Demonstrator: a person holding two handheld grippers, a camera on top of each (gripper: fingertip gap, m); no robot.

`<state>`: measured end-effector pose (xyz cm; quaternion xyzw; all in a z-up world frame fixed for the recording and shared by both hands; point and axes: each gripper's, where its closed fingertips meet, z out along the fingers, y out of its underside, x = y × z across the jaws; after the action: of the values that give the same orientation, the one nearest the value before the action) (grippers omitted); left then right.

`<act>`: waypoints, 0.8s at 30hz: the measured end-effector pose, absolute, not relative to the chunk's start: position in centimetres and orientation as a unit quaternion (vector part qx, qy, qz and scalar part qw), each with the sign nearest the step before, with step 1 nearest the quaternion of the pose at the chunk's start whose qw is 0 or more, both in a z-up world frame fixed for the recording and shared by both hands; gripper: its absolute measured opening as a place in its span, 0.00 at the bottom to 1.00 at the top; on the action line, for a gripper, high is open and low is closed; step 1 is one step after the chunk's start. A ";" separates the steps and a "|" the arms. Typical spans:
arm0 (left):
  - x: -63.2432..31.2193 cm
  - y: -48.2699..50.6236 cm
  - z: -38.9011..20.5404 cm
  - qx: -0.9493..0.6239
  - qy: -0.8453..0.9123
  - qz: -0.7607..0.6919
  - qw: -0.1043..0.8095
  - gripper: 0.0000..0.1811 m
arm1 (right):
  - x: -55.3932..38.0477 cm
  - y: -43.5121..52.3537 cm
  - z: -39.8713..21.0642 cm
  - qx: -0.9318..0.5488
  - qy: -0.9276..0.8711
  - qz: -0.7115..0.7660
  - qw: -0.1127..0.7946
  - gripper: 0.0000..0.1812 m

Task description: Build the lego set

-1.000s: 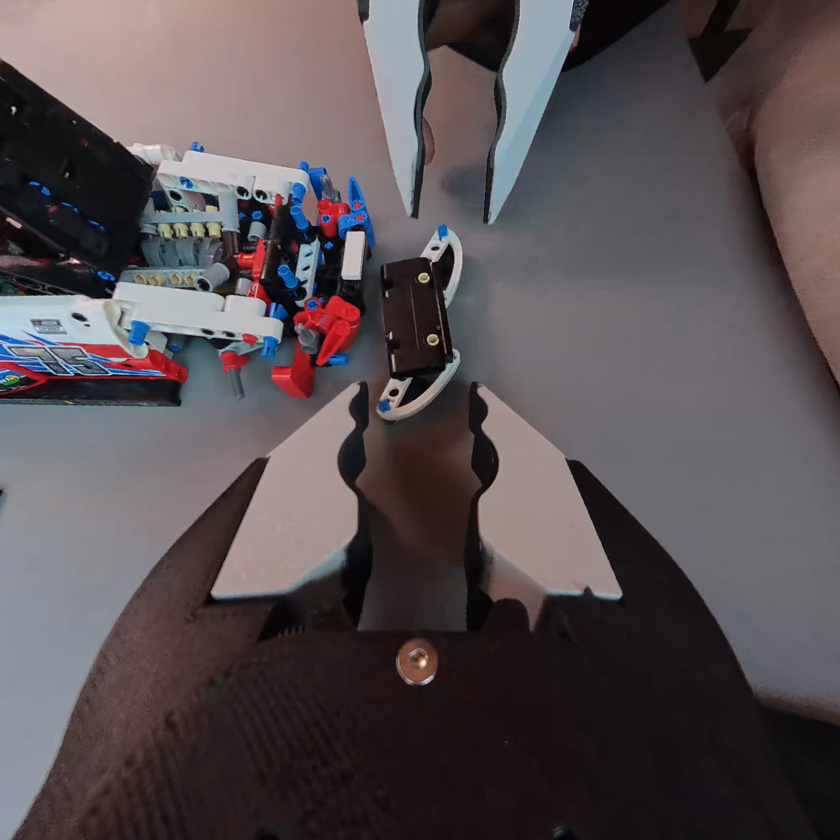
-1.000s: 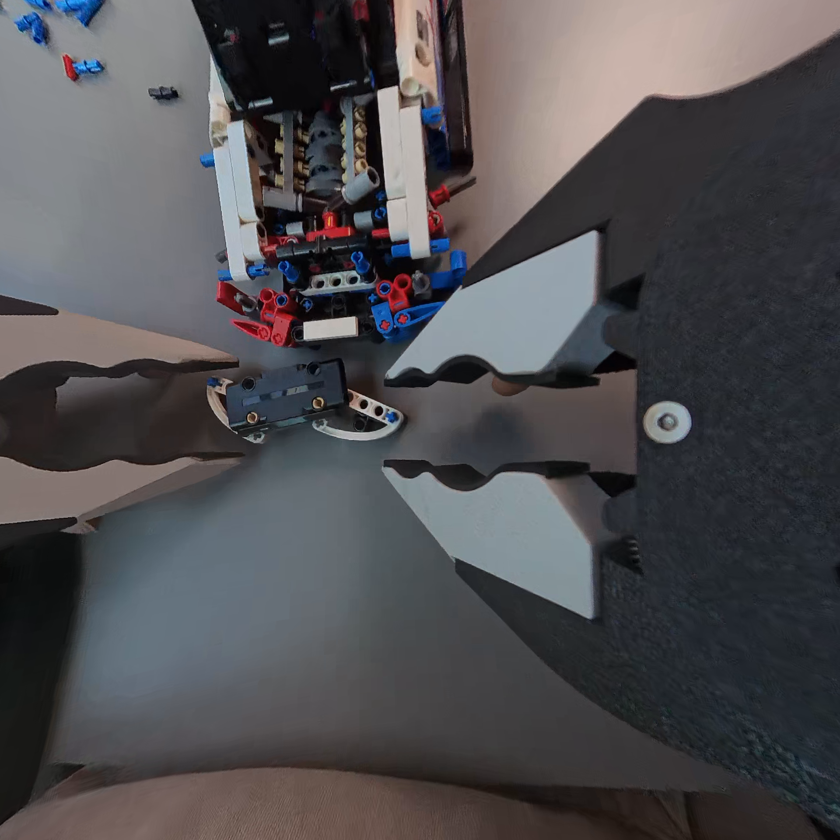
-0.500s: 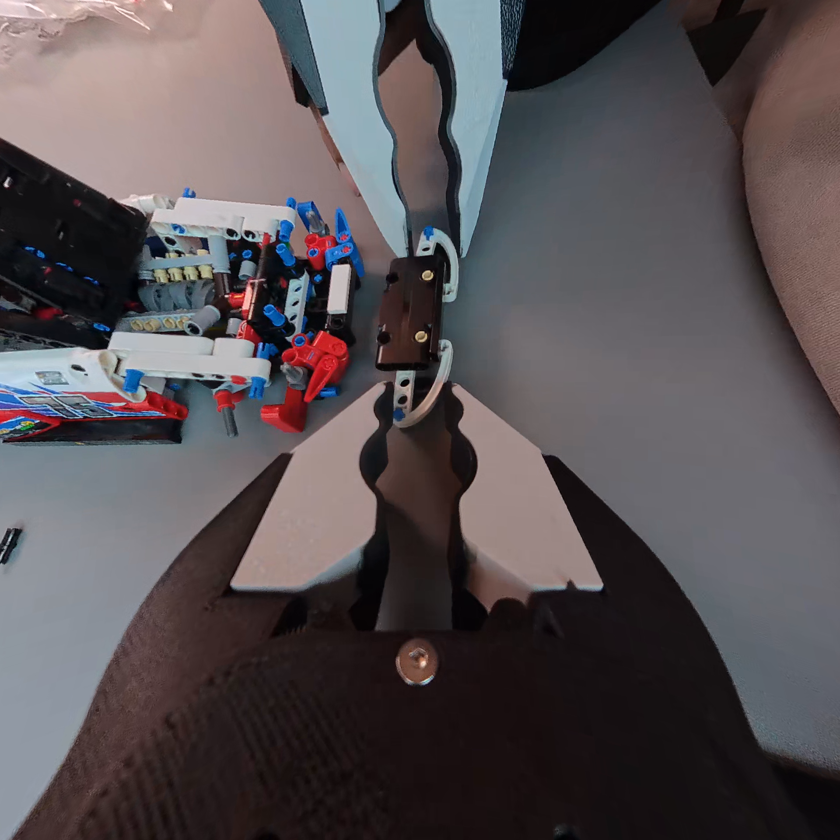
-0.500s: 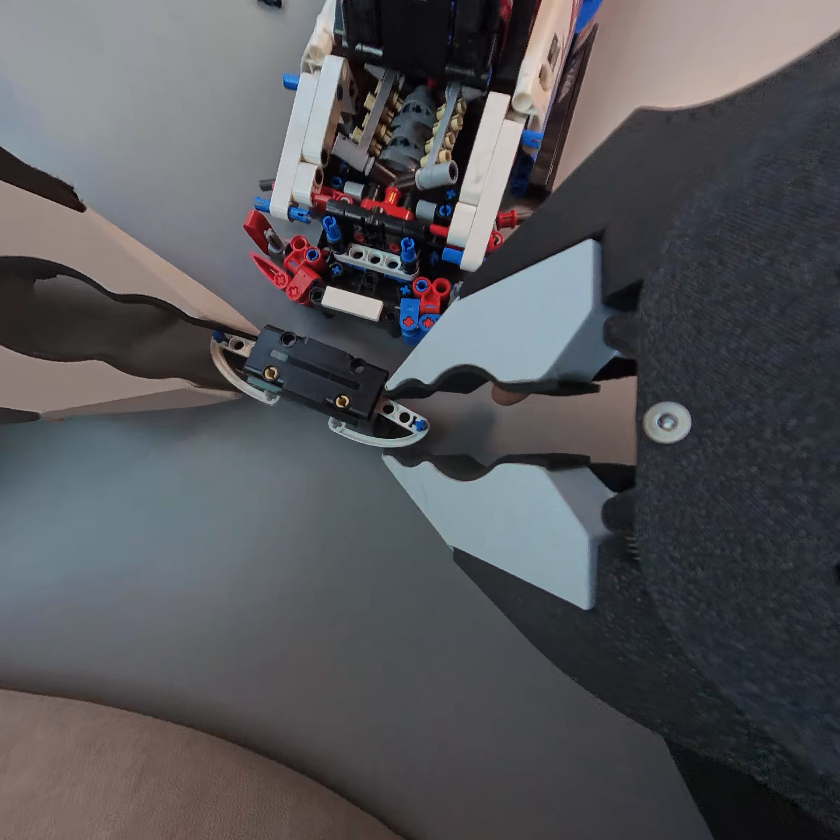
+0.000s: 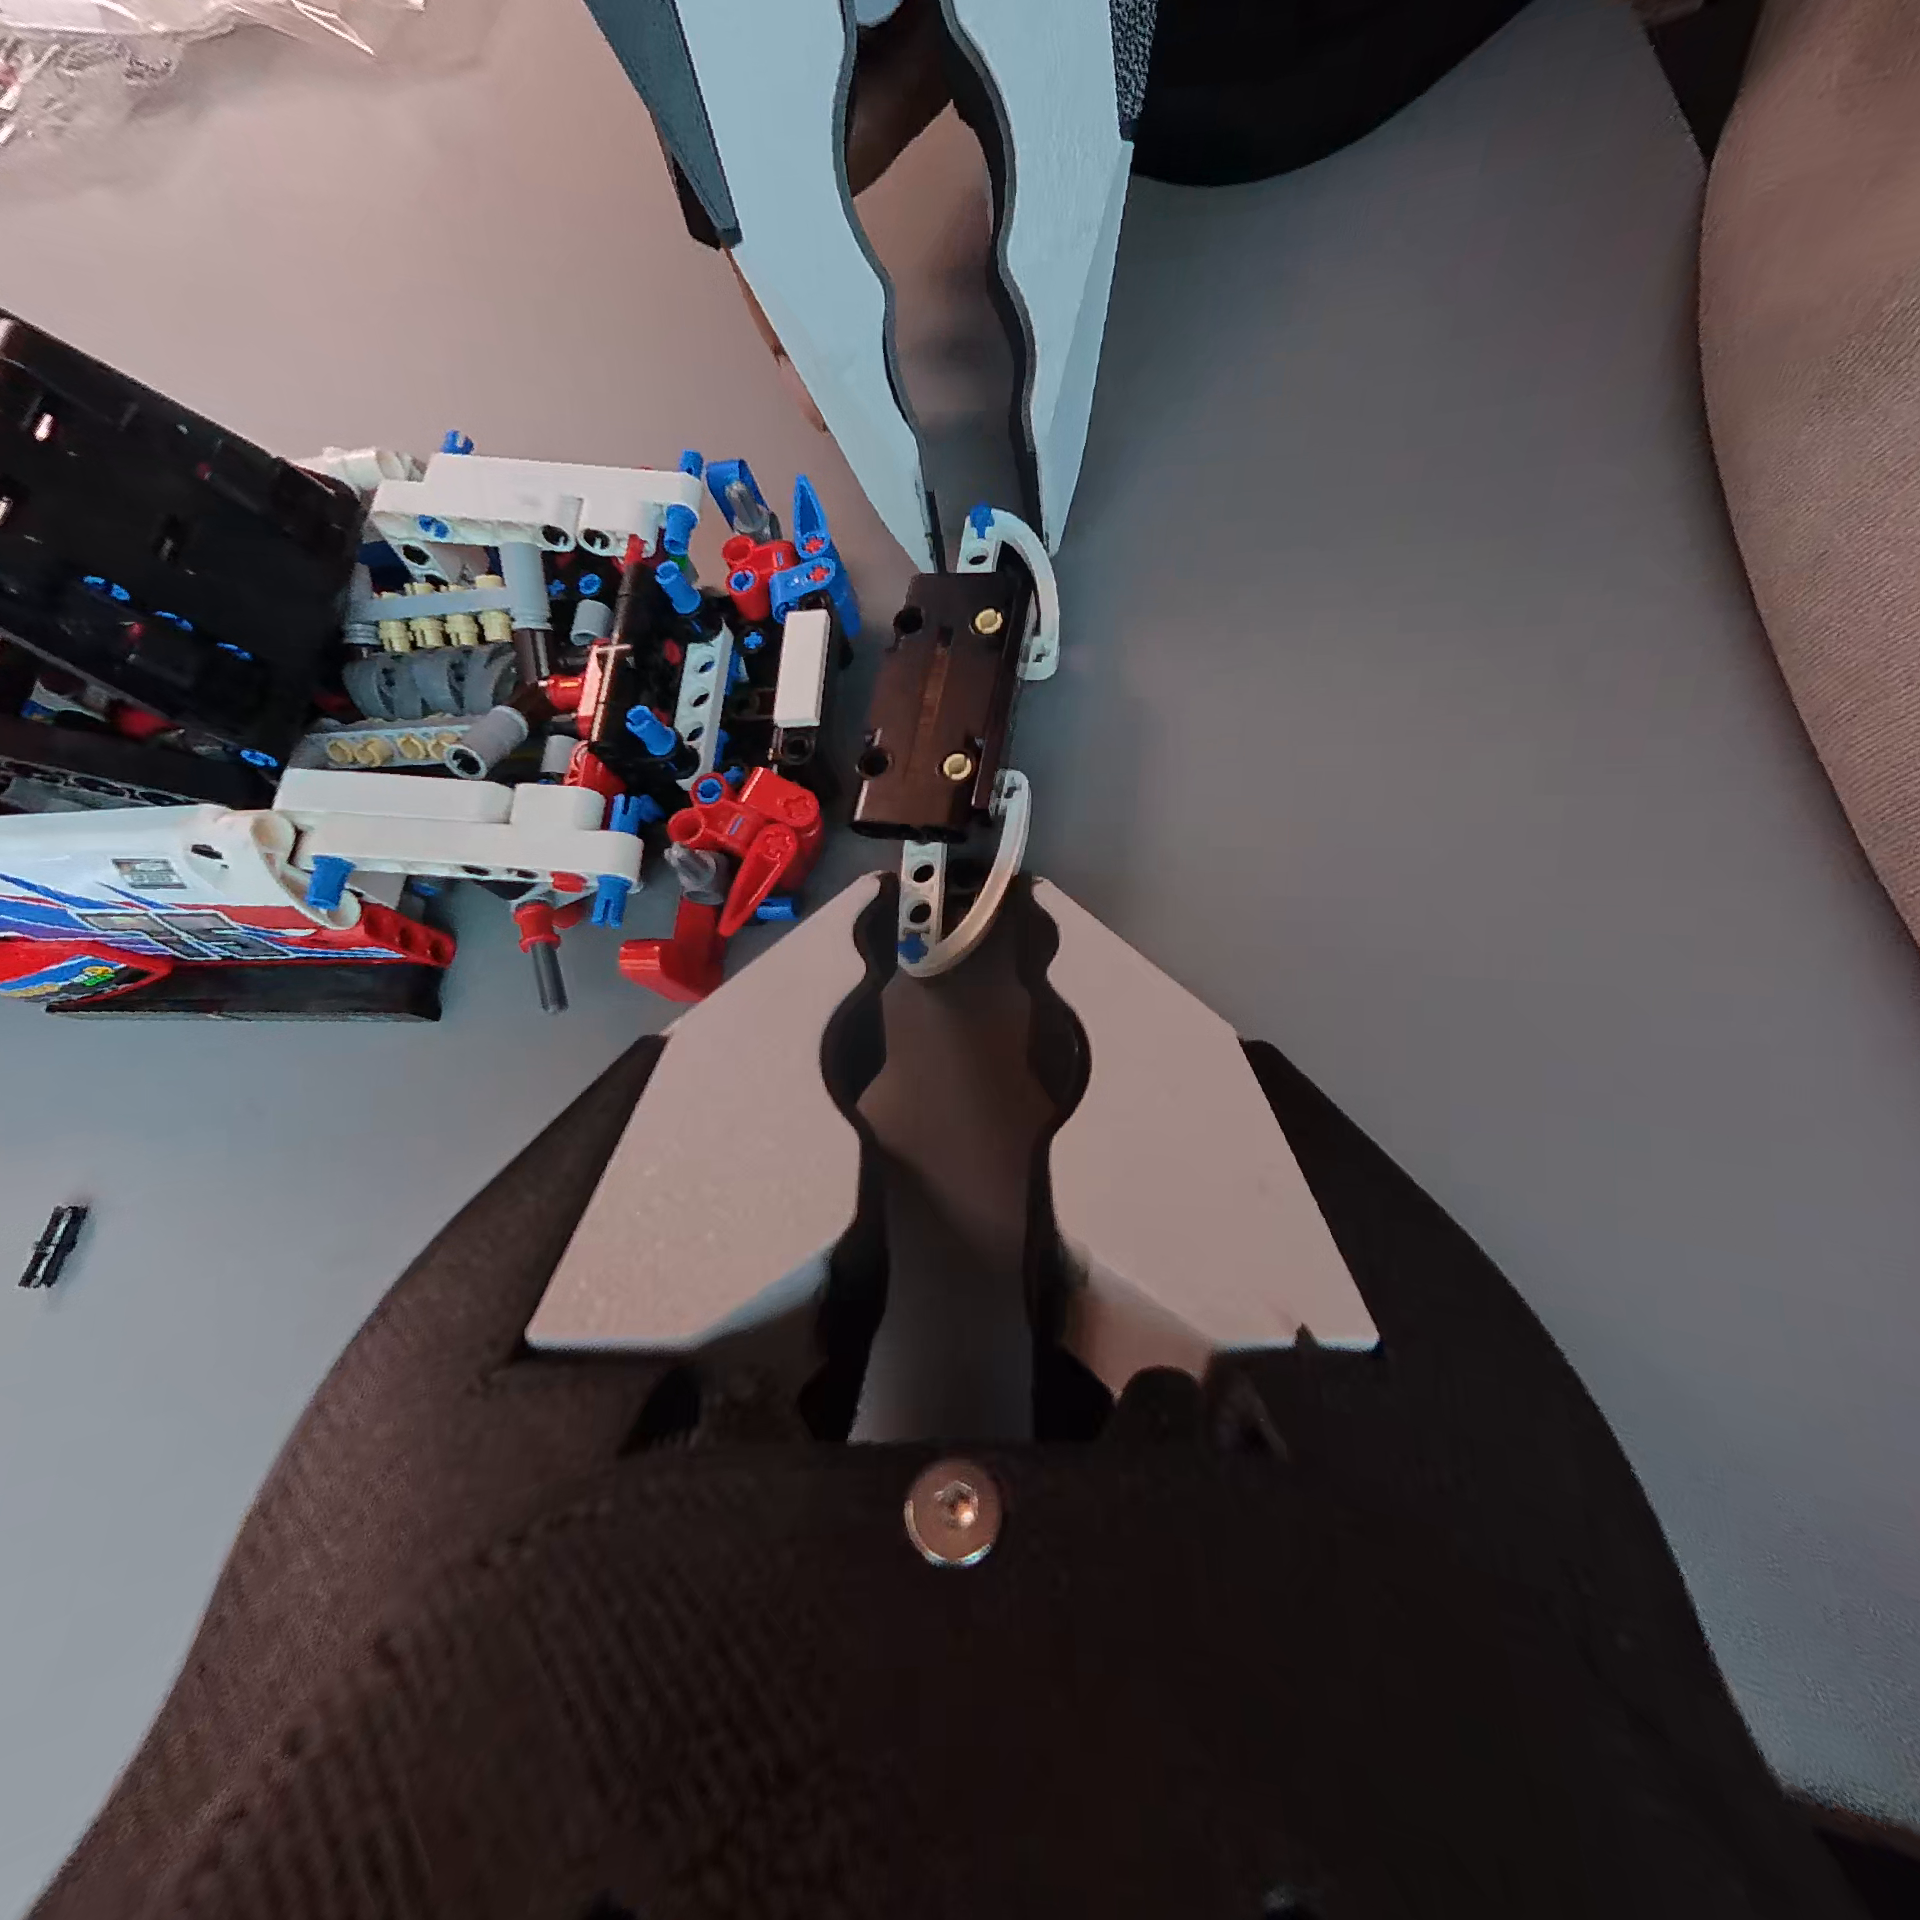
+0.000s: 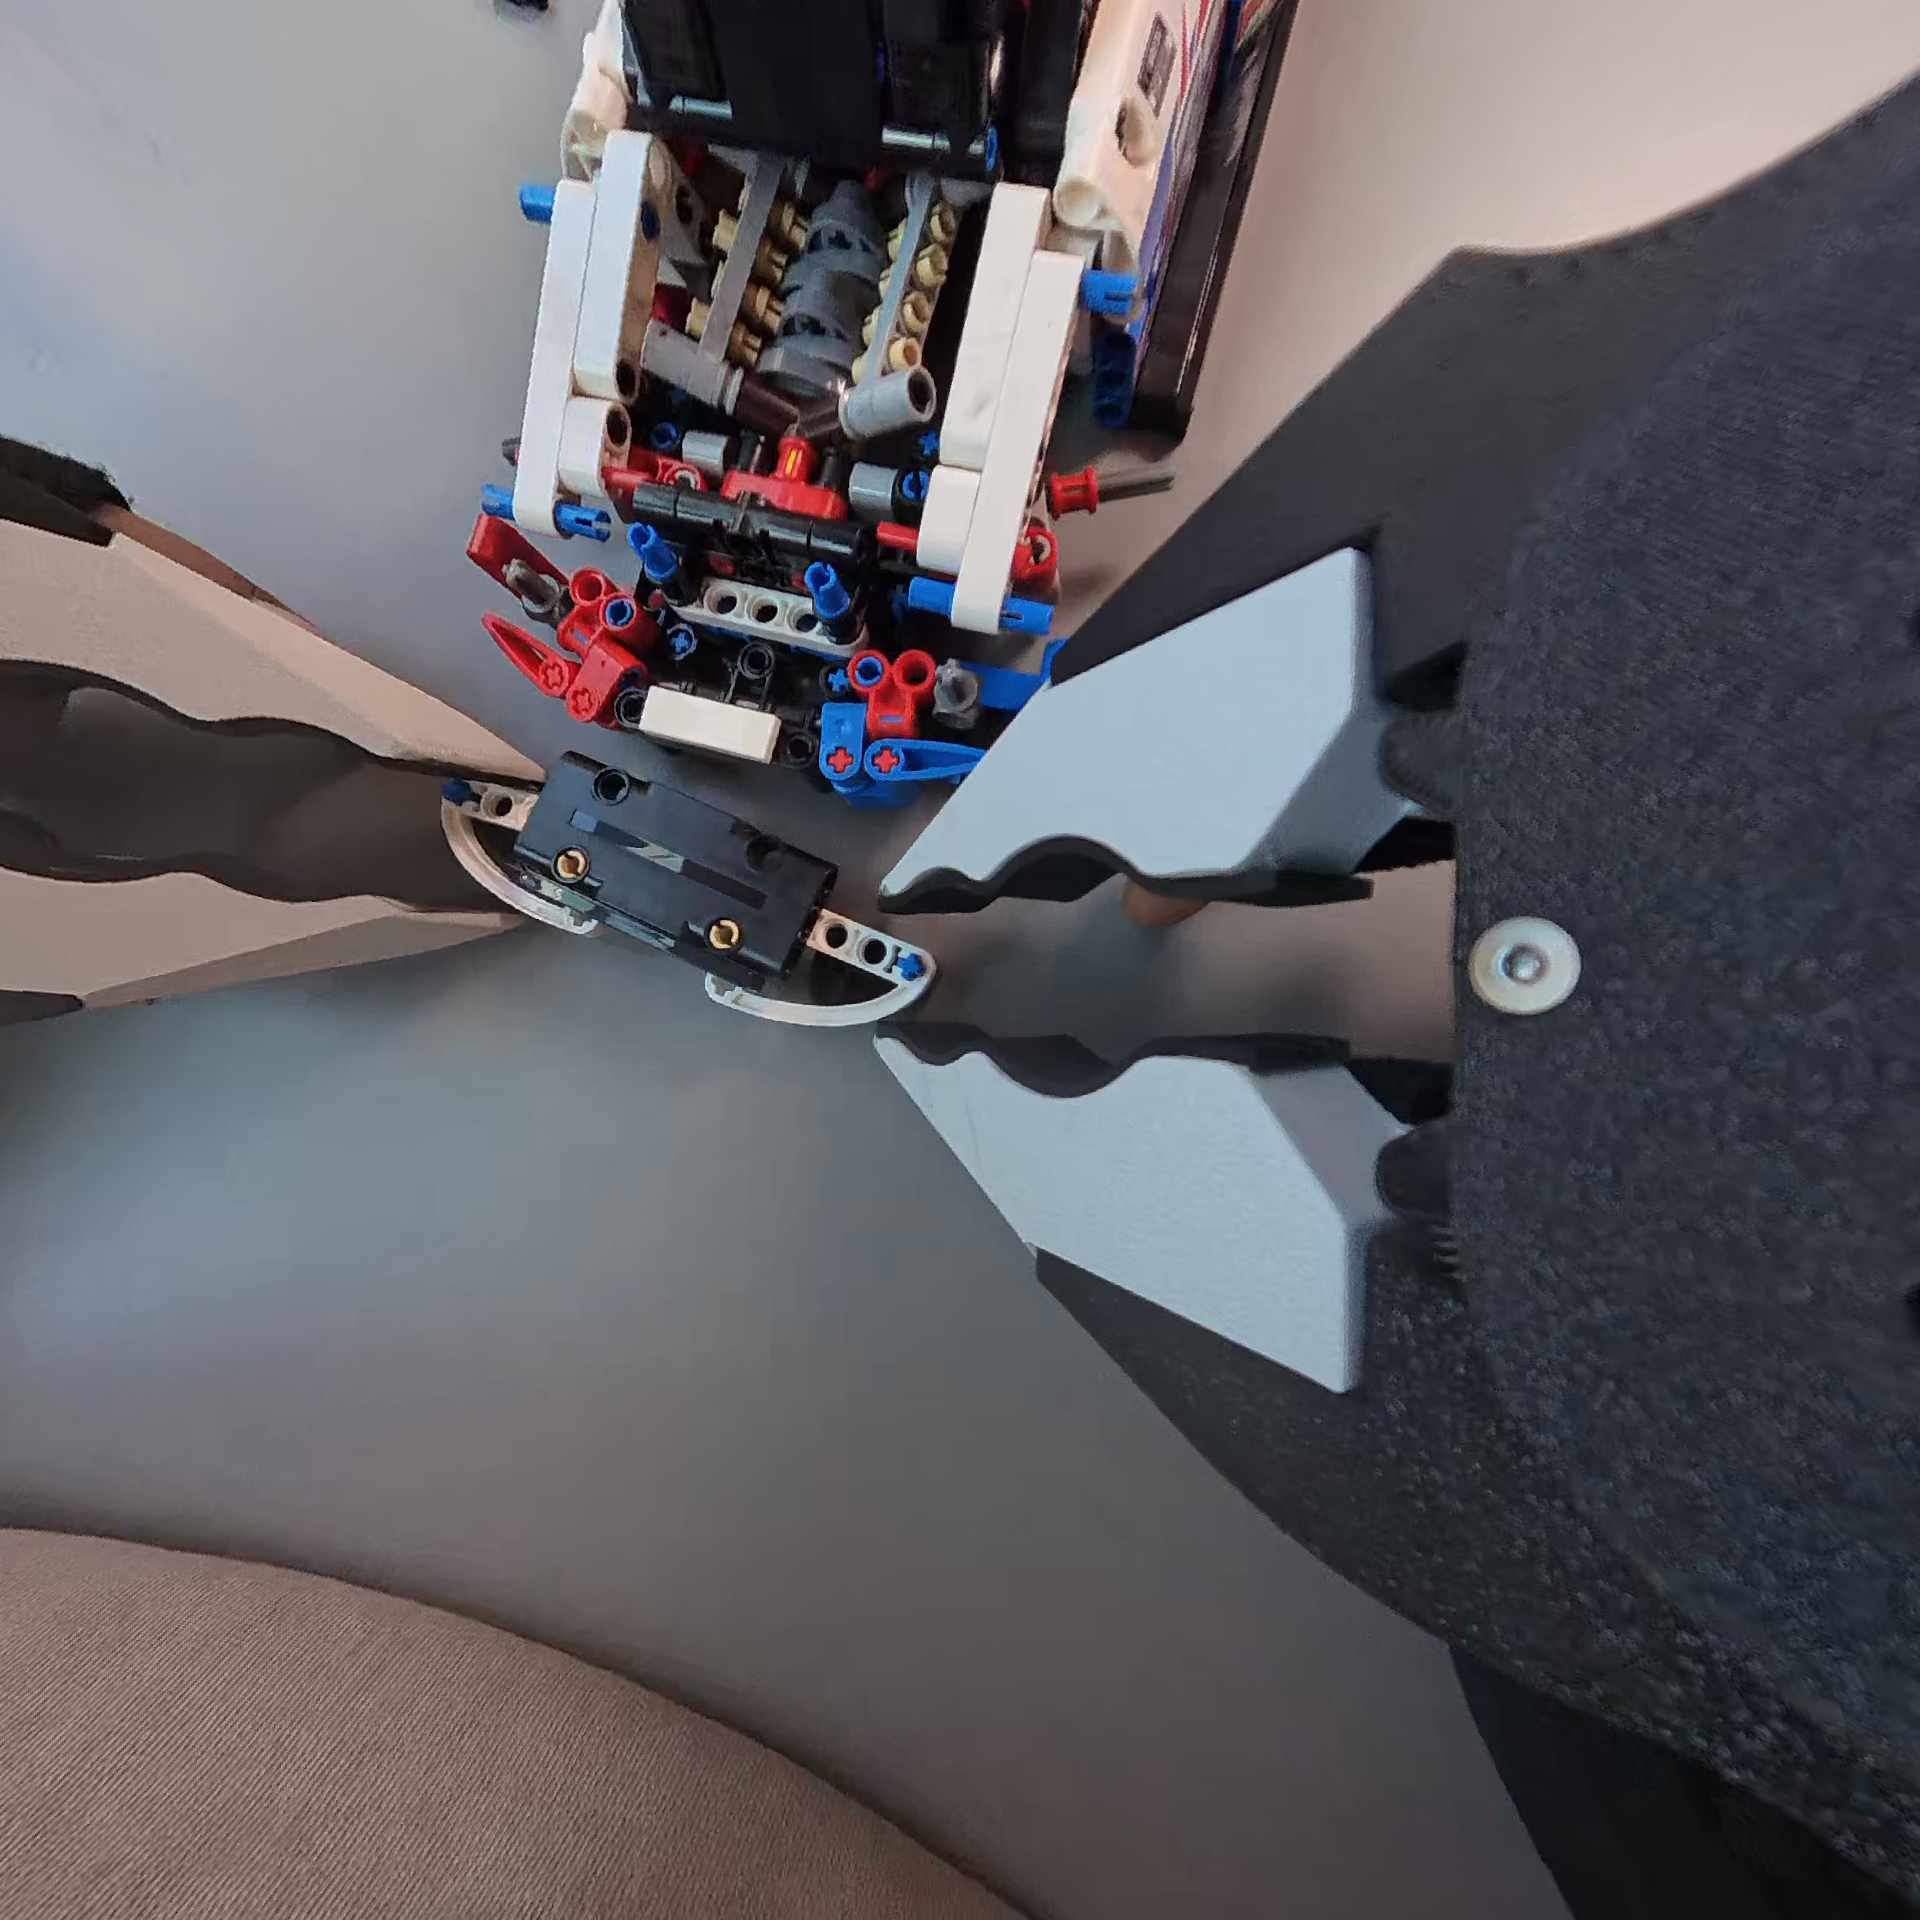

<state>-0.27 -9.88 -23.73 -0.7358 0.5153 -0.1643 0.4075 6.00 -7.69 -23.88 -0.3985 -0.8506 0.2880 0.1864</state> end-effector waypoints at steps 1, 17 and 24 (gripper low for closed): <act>-0.3 -9.9 -23.8 -0.737 0.515 -0.165 0.406 0.12 | 6.0 -7.6 -23.9 -0.401 -0.849 0.288 0.187 0.10; -0.4 -10.0 -23.8 -0.738 0.515 -0.167 0.403 0.11 | 5.1 -8.4 -23.9 -0.395 -0.851 0.294 0.180 0.09; 0.1 -10.4 -22.7 -0.726 0.508 -0.198 0.419 0.10 | 5.4 -8.0 -23.2 -0.401 -0.839 0.317 0.185 0.09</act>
<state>0.10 -10.36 -22.68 -0.7262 0.5077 -0.1976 0.4193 5.38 -7.97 -23.17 -0.4014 -0.8393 0.3169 0.1846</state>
